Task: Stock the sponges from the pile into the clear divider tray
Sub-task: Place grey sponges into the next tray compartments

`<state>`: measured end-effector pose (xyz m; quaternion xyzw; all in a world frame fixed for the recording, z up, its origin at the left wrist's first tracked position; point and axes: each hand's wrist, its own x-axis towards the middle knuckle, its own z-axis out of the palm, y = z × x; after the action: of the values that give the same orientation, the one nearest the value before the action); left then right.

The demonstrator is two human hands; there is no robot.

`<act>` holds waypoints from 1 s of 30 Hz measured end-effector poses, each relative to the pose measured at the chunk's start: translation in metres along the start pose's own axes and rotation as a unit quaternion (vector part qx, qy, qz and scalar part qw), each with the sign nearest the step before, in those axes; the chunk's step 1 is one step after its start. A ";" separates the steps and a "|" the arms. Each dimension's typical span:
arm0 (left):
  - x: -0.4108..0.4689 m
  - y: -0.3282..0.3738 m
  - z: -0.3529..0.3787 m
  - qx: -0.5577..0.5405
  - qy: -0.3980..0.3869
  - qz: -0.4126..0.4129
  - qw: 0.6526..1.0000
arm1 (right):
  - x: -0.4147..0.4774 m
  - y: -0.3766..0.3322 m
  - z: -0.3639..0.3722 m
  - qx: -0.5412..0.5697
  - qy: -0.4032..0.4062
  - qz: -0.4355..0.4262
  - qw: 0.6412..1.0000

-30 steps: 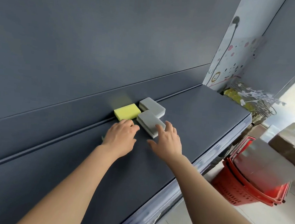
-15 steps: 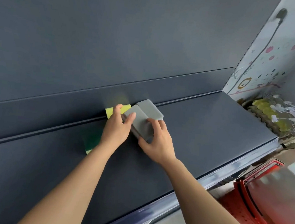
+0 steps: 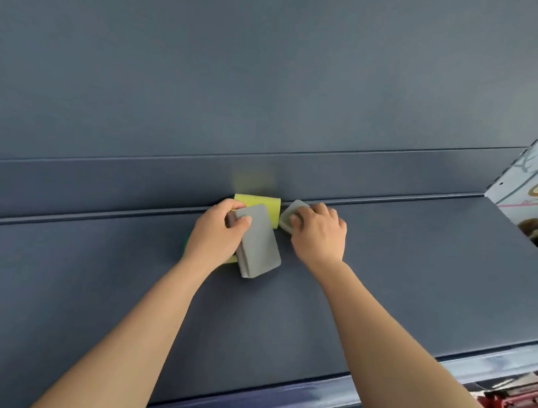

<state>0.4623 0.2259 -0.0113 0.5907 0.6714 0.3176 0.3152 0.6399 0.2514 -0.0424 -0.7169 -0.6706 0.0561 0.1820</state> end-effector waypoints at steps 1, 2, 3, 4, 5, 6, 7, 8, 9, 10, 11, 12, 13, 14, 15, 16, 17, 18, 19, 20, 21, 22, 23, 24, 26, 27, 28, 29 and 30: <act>-0.001 0.000 -0.001 -0.001 0.003 0.001 1.000 | -0.001 0.000 -0.002 -0.006 0.000 -0.003 1.000; -0.001 0.001 -0.002 -0.006 0.005 0.003 1.000 | -0.002 -0.001 -0.004 -0.003 -0.011 -0.008 1.000; -0.002 0.001 -0.002 -0.010 0.006 0.005 1.000 | -0.002 -0.001 -0.007 0.010 -0.033 -0.007 0.999; -0.003 0.000 -0.002 -0.015 0.006 0.007 1.000 | -0.002 -0.002 -0.011 0.031 -0.068 0.001 0.997; -0.005 -0.001 -0.003 -0.022 0.003 0.008 1.000 | -0.002 -0.002 -0.015 0.053 -0.110 0.012 0.992; -0.007 -0.002 -0.003 -0.035 -0.001 0.007 0.999 | -0.001 -0.001 -0.018 0.062 -0.152 0.017 0.986; -0.010 -0.002 -0.004 -0.052 -0.006 0.003 0.999 | 0.000 0.000 -0.019 0.053 -0.192 0.011 0.980; -0.013 -0.003 -0.004 -0.066 -0.008 -0.003 0.998 | 0.000 0.000 -0.019 0.035 -0.226 -0.007 0.974; -0.017 -0.004 -0.006 -0.073 -0.008 -0.007 0.997 | 0.000 0.000 -0.018 0.021 -0.252 -0.027 0.967; -0.020 -0.006 -0.007 -0.075 -0.009 -0.007 0.997 | -0.001 -0.001 -0.017 0.015 -0.270 -0.044 0.962; -0.023 -0.008 -0.008 -0.077 -0.010 -0.007 0.997 | -0.002 -0.002 -0.016 0.016 -0.285 -0.056 0.957; -0.027 -0.011 -0.010 -0.081 -0.012 -0.005 0.997 | -0.003 -0.003 -0.016 0.018 -0.295 -0.064 0.953; -0.032 -0.013 -0.013 -0.083 -0.012 -0.004 0.996 | -0.005 -0.004 -0.015 0.022 -0.300 -0.067 0.951; -0.036 -0.015 -0.017 -0.087 -0.011 -0.005 0.996 | -0.007 -0.005 -0.016 0.028 -0.299 -0.066 0.952; -0.041 -0.017 -0.021 -0.092 -0.007 -0.007 0.996 | -0.009 -0.006 -0.017 0.039 -0.294 -0.063 0.953; -0.046 -0.020 -0.025 -0.100 -0.001 -0.011 0.995 | -0.011 -0.007 -0.018 0.050 -0.286 -0.060 0.955; -0.050 -0.022 -0.030 -0.109 0.009 -0.014 0.994 | -0.014 -0.008 -0.021 0.059 -0.277 -0.061 0.957; -0.055 -0.025 -0.034 -0.117 0.019 -0.020 0.993 | -0.016 -0.010 -0.024 0.061 -0.274 -0.064 0.958; -0.060 -0.027 -0.039 -0.127 0.028 -0.025 0.991 | -0.019 -0.013 -0.026 0.056 -0.274 -0.071 0.957; -0.066 -0.029 -0.044 -0.136 0.036 -0.031 0.990 | -0.022 -0.017 -0.028 0.045 -0.279 -0.081 0.956; -0.071 -0.032 -0.049 -0.144 0.044 -0.037 0.988 | -0.025 -0.021 -0.030 0.039 -0.284 -0.088 0.954; -0.077 -0.035 -0.055 -0.153 0.052 -0.043 0.986 | -0.029 -0.025 -0.031 0.047 -0.287 -0.088 0.953; -0.082 -0.038 -0.060 -0.160 0.060 -0.048 0.984 | -0.033 -0.030 -0.032 0.063 -0.290 -0.086 0.951; -0.088 -0.042 -0.066 -0.166 0.070 -0.051 0.982 | -0.037 -0.037 -0.032 0.084 -0.291 -0.086 0.949; -0.100 -0.050 -0.078 -0.175 0.089 -0.053 0.979 | -0.045 -0.052 -0.033 0.131 -0.292 -0.093 0.943; -0.107 -0.054 -0.085 -0.178 0.099 -0.054 0.977 | -0.050 -0.063 -0.034 0.156 -0.297 -0.101 0.936; -0.114 -0.059 -0.093 -0.181 0.110 -0.056 0.976 | -0.056 -0.074 -0.035 0.182 -0.304 -0.113 0.928; -0.121 -0.065 -0.101 -0.185 0.120 -0.059 0.974 | -0.062 -0.087 -0.035 0.208 -0.307 -0.128 0.920; -0.129 -0.072 -0.111 -0.189 0.131 -0.061 0.971 | -0.068 -0.101 -0.034 0.230 -0.303 -0.144 0.913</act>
<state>0.3446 0.0845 0.0036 0.4313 0.6695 0.4936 0.3493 0.5496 0.1822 0.0125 -0.4992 -0.7581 0.3970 0.1358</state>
